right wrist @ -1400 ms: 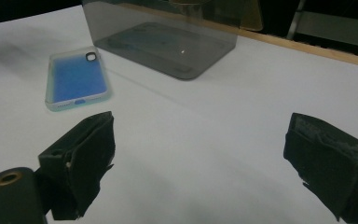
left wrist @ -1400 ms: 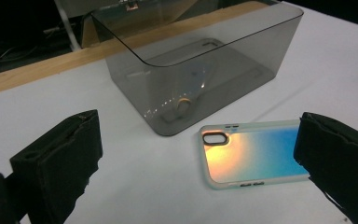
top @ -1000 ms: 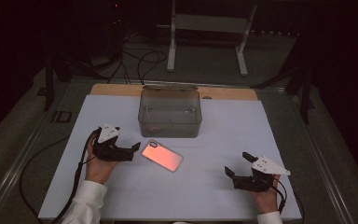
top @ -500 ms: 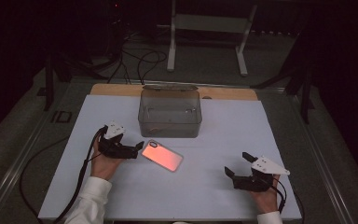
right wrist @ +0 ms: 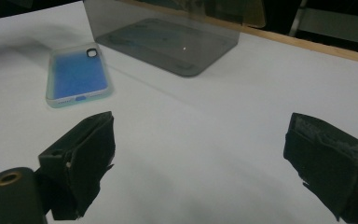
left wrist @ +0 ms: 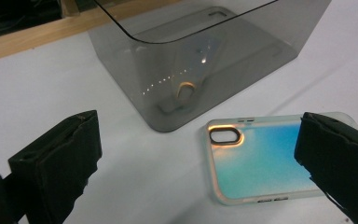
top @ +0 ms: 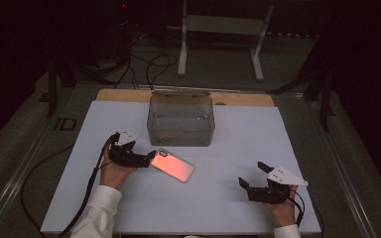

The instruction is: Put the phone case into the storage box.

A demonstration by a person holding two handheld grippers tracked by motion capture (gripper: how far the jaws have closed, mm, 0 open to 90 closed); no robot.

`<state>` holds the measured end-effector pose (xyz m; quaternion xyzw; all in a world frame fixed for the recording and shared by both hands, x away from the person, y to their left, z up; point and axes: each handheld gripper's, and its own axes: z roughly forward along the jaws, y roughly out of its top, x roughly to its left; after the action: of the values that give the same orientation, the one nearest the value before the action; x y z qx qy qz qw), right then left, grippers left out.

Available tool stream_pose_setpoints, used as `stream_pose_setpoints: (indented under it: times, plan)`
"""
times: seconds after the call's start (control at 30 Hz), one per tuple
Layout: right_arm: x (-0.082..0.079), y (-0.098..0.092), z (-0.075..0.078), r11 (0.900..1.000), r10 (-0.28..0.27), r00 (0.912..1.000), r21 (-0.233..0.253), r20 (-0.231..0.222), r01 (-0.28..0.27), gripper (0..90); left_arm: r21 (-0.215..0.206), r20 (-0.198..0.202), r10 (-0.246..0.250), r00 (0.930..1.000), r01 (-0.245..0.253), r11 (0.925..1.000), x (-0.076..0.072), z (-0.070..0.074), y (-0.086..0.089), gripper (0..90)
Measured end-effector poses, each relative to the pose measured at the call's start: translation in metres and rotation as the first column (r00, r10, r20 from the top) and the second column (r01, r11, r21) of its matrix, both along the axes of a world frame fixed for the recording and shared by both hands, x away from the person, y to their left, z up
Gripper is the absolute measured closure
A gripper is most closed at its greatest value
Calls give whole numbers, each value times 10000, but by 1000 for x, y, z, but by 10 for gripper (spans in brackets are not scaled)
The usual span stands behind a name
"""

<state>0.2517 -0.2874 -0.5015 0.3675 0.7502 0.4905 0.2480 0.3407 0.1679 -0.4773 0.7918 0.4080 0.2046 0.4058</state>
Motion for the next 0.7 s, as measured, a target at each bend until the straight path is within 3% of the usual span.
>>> stream_pose_setpoints:
  times: [0.3,0.43,0.7]
  plan:
    - [0,0,0,10000,13,10000,-15,-39,-13,88,160,-129,-60,9999,62,9999,3,-2,-3,31]
    - [0,1,0,10000,14,10000,-9,-56,-14,88,531,-235,-48,9997,61,9986,4,-3,-6,60]
    - [0,1,0,10000,47,10000,-6,-53,-47,88,775,-386,42,9992,-12,9970,7,-4,-12,106]
